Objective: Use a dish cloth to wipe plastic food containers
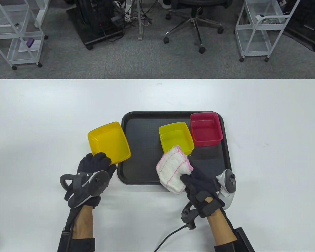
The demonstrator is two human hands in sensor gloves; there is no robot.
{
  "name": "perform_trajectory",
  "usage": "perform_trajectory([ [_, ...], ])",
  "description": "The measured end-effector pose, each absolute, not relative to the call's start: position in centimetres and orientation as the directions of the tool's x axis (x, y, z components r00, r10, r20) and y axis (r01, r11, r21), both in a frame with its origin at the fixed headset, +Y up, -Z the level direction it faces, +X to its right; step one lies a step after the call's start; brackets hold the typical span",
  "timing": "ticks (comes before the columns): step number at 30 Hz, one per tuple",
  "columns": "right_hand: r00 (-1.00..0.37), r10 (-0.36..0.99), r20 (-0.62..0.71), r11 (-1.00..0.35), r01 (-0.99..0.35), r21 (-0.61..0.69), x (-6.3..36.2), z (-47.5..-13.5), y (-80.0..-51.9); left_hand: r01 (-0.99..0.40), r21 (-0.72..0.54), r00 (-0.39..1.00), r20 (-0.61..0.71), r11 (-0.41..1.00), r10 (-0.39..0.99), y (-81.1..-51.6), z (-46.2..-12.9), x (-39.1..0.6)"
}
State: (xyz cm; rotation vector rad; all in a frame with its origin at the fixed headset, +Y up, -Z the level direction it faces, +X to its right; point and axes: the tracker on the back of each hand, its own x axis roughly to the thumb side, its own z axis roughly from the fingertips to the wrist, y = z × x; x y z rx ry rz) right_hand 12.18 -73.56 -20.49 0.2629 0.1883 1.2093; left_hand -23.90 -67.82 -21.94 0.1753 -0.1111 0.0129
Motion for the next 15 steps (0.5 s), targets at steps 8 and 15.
perform_trajectory([
  [8,0.312,0.95,-0.008,0.3,-0.904,0.306,11.7,-20.4,-73.4,0.033,-0.093,0.999,0.021,0.995,-0.031,-71.7,-23.1,-26.9],
  [15,0.263,0.965,-0.007,0.252,-0.915,0.316,11.1,-20.4,-73.6,0.142,-0.095,0.99,0.012,0.985,-0.141,-72.5,-23.6,-27.0],
])
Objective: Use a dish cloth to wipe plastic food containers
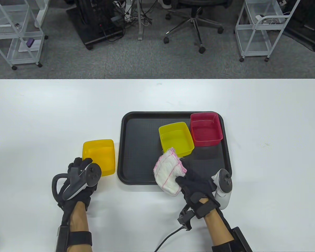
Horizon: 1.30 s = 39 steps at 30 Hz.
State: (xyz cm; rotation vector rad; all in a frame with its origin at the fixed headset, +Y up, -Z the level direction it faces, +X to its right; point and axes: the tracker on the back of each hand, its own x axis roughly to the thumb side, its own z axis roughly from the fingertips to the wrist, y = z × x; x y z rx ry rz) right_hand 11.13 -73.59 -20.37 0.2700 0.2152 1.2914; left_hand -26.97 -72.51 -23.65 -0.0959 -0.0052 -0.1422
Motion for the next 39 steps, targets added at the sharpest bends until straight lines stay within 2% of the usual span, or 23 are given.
perform_trajectory([
  [2,0.229,0.973,0.006,0.216,-0.924,0.315,11.2,-20.4,-73.6,0.179,-0.077,0.983,-0.018,0.981,-0.181,-72.6,-23.7,-27.2],
  [5,0.191,0.981,0.036,0.172,-0.939,0.297,11.6,-20.5,-73.2,0.151,-0.064,0.987,-0.048,0.986,-0.154,-72.4,-23.6,-27.4],
  [7,0.109,0.989,0.097,0.082,-0.964,0.253,12.1,-20.5,-72.3,0.111,-0.063,0.992,-0.047,0.992,-0.114,-72.2,-23.5,-27.3],
  [9,-0.032,0.982,0.187,-0.072,-0.975,0.209,12.9,-20.6,-70.8,0.074,-0.056,0.997,-0.031,0.996,-0.076,-71.6,-23.3,-26.7],
  [11,-0.153,0.951,0.267,-0.198,-0.969,0.149,14.0,-20.7,-69.3,0.05,0.027,0.999,0.006,0.998,-0.051,-70.3,-23.0,-25.4],
  [13,-0.226,0.923,0.311,-0.264,-0.96,0.087,15.3,-20.7,-68.5,-0.004,0.124,0.997,0.071,0.992,-0.005,-69.0,-22.5,-23.4],
  [15,-0.272,0.907,0.321,-0.298,-0.954,0.033,16.6,-20.7,-68.5,-0.072,0.164,0.985,0.166,0.984,0.044,-68.0,-22.1,-20.7],
  [18,-0.289,0.913,0.288,-0.29,-0.956,-0.04,18.3,-20.7,-69.7,-0.097,0.142,0.952,0.3,0.985,0.051,-67.5,-21.9,-16.3],
  [21,-0.257,0.935,0.246,-0.251,-0.966,-0.057,19.2,-20.5,-70.5,-0.003,0.078,0.912,0.409,0.997,-0.029,-67.8,-22.7,-11.5],
  [23,-0.243,0.942,0.233,-0.232,-0.97,-0.076,19.5,-20.5,-70.8,0.093,0.027,0.901,0.423,0.995,-0.096,-68.5,-24.3,-8.7],
  [26,-0.247,0.944,0.218,-0.235,-0.969,-0.08,19.4,-20.4,-71.2,0.099,0.016,0.905,0.415,0.995,-0.097,-69.5,-26.3,-5.8],
  [29,-0.251,0.944,0.217,-0.238,-0.968,-0.081,19.5,-20.5,-71.2,0.116,0.014,0.9,0.422,0.993,-0.111,-70.5,-27.7,-3.8],
  [33,-0.211,0.956,0.202,-0.196,-0.976,-0.094,19.7,-20.7,-71.5,0.217,-0.037,0.894,0.408,0.976,-0.183,-72.5,-29.5,-2.1],
  [39,-0.181,0.965,0.188,-0.165,-0.982,-0.095,19.7,-21.1,-71.8,0.195,-0.104,0.913,0.383,0.975,-0.142,-73.7,-30.6,-1.4],
])
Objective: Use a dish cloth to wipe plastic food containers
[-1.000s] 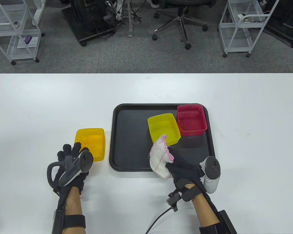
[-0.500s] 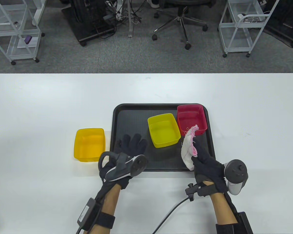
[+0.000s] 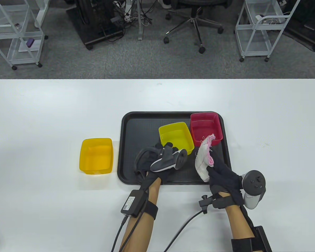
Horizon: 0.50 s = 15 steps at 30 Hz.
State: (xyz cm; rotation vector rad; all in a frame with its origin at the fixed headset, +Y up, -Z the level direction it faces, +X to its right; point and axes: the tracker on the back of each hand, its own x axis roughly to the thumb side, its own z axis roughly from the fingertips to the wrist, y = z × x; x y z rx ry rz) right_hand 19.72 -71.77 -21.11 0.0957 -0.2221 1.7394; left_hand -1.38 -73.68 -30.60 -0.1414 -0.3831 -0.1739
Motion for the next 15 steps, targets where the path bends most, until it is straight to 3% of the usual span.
perform_trajectory([
  [6,-0.19,0.963,0.189,-0.171,-0.979,-0.113,19.9,-20.7,-71.7,0.224,-0.003,0.886,0.417,0.975,-0.202,-72.1,-29.5,-1.9],
  [9,-0.183,0.96,0.21,-0.153,-0.977,-0.151,20.1,-20.4,-71.2,0.225,0.088,0.849,0.471,0.97,-0.24,-70.2,-27.5,-2.6],
  [15,-0.321,0.851,0.415,-0.248,-0.943,-0.221,17.8,-19.5,-68.3,0.162,0.252,0.777,0.564,0.954,-0.28,-67.2,-21.8,-4.0],
])
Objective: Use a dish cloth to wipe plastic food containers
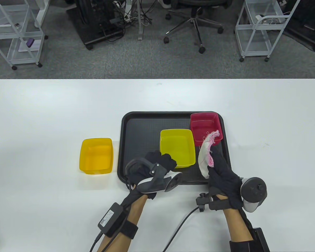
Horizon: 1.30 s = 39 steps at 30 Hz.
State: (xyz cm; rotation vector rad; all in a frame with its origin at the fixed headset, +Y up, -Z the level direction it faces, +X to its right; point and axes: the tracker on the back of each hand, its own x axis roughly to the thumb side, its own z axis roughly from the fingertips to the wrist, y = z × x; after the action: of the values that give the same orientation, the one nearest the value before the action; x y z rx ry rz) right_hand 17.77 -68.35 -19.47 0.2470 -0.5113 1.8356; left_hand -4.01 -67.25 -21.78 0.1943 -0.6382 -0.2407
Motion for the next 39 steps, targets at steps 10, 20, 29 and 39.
perform_trajectory([
  [10,-0.713,0.525,0.464,-0.731,-0.657,-0.183,11.1,-18.3,-65.4,0.128,0.384,0.716,0.602,0.914,-0.353,-66.7,-15.9,-4.0],
  [20,-0.747,0.583,0.318,-0.795,-0.605,0.037,11.2,-19.6,-65.5,0.085,0.451,0.671,0.633,0.889,-0.385,-65.9,-14.1,-2.6],
  [29,-0.526,0.85,0.019,-0.501,-0.798,0.336,12.3,-20.8,-67.9,0.148,0.458,0.69,0.587,0.877,-0.423,-67.4,-15.5,-3.4],
  [39,-0.946,0.224,0.236,-0.971,-0.237,-0.027,9.3,-19.3,-66.2,0.116,0.497,0.664,0.605,0.86,-0.44,-67.6,-14.4,-2.7],
])
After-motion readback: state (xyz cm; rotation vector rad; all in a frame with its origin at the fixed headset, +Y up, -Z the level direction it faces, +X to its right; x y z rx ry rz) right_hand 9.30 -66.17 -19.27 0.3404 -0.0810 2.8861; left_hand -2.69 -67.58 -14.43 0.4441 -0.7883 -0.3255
